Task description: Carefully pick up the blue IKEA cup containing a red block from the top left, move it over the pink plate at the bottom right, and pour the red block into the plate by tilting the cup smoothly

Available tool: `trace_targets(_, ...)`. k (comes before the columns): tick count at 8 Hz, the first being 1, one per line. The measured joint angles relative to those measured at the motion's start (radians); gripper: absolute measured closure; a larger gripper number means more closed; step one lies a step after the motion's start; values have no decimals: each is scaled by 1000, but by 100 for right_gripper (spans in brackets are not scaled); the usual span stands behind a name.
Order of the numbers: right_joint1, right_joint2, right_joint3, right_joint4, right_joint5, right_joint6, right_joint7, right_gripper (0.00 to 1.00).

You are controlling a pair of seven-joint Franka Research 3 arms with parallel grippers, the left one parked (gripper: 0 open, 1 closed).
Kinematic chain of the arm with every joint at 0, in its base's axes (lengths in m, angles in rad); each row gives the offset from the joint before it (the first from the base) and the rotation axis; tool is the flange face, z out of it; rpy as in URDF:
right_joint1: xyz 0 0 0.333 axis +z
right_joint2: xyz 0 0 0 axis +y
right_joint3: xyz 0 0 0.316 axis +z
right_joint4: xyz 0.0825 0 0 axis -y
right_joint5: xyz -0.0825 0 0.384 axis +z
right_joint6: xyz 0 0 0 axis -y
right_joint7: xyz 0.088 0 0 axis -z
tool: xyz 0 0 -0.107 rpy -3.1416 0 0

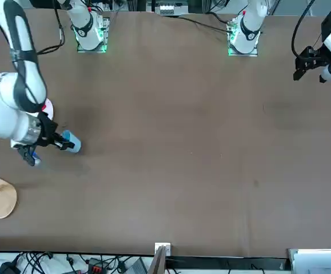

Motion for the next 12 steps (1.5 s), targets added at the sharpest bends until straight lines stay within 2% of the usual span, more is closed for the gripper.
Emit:
trace_targets(3,59,55,-1,0,-64,14,187,98)
trace_targets(6,136,92,0,30,-203,21,403,98)
trace_targets(12,200,197,-1,109,-257,10,509,98)
